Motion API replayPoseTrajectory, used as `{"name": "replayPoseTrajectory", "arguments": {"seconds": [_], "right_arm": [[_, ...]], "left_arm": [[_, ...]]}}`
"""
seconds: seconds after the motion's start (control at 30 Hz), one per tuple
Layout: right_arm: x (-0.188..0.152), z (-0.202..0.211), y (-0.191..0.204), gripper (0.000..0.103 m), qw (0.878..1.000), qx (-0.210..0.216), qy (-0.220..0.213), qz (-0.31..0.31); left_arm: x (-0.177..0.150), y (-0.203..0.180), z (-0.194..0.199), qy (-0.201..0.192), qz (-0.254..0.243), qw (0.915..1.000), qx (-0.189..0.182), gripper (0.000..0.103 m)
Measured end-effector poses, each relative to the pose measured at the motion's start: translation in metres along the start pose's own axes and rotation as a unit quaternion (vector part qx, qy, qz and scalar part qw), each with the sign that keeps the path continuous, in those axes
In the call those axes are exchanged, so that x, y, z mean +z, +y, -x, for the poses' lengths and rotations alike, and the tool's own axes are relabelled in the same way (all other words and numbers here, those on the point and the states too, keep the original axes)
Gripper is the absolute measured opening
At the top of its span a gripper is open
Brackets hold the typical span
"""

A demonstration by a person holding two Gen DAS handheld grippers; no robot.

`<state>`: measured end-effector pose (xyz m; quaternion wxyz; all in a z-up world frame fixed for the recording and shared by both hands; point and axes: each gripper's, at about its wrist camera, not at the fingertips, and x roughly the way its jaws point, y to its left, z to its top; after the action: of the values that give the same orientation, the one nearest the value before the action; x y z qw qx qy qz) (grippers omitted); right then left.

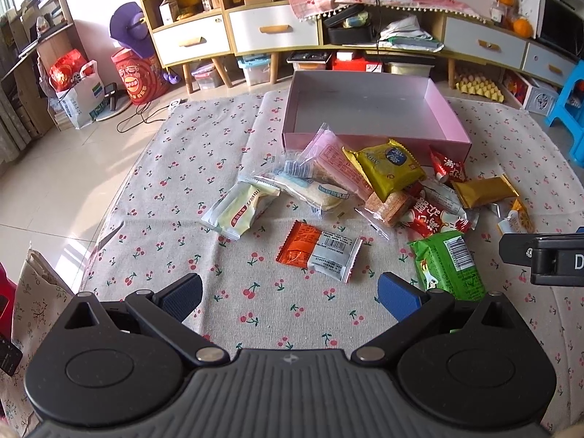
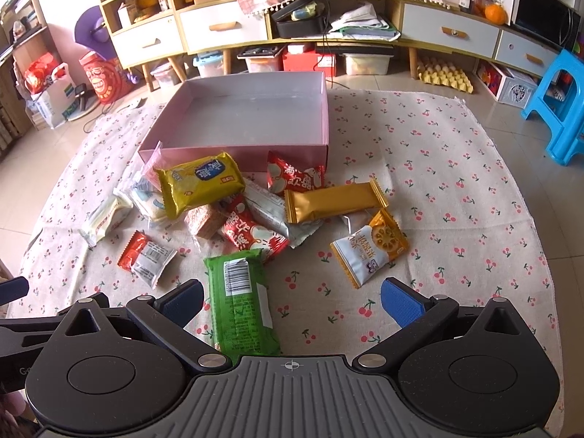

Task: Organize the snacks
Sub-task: 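Grasp the yellow chip bag with the left tool while the right tool grasps the gold wafer bar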

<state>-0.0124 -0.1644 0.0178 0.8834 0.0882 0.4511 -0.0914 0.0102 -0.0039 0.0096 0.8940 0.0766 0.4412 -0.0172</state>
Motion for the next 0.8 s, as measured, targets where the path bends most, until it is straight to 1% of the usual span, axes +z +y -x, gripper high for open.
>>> {"name": "replayPoseTrajectory", "arguments": {"seconds": [0.17, 0.3, 0.43, 0.53, 0.57, 0.6, 0.67, 0.77, 0.8], "right_arm": [[0.017, 0.003, -0.003, 0.103, 1.0, 0.005, -0.003, 0.001], [0.033, -0.002, -0.007, 0.103, 1.0, 0.009, 0.0, -0.002], [0.052, -0.014, -0.015, 0.103, 1.0, 0.015, 0.009, -0.021], [0.064, -0.028, -0.02, 0.103, 0.999, 0.019, 0.021, -0.034], [0.067, -0.033, -0.021, 0.103, 0.999, 0.02, 0.024, -0.038], [0.069, -0.039, -0.023, 0.103, 0.999, 0.021, 0.028, -0.041], [0.071, -0.05, -0.029, 0.103, 0.998, 0.02, 0.034, -0.052], [0.07, -0.07, -0.041, 0.103, 0.996, 0.019, 0.052, -0.076], [0.071, -0.08, -0.047, 0.103, 0.994, 0.018, 0.063, -0.085]], "left_arm": [[0.012, -0.001, 0.001, -0.01, -0.002, 0.9999, -0.002, 0.102], [0.024, 0.001, -0.001, -0.031, 0.0, 0.9995, -0.011, 0.103], [0.038, 0.003, -0.013, -0.025, -0.005, 0.9994, -0.022, 0.103], [0.049, -0.001, -0.025, -0.016, -0.035, 0.9989, -0.027, 0.103], [0.051, -0.003, -0.029, -0.017, -0.041, 0.9987, -0.025, 0.102], [0.052, -0.002, -0.032, -0.028, -0.041, 0.9984, -0.029, 0.102], [0.053, -0.001, -0.037, -0.039, -0.035, 0.9977, -0.043, 0.101], [0.055, 0.0, -0.045, -0.026, -0.024, 0.9966, -0.075, 0.098], [0.056, 0.0, -0.049, -0.023, -0.017, 0.9956, -0.089, 0.096]]}}
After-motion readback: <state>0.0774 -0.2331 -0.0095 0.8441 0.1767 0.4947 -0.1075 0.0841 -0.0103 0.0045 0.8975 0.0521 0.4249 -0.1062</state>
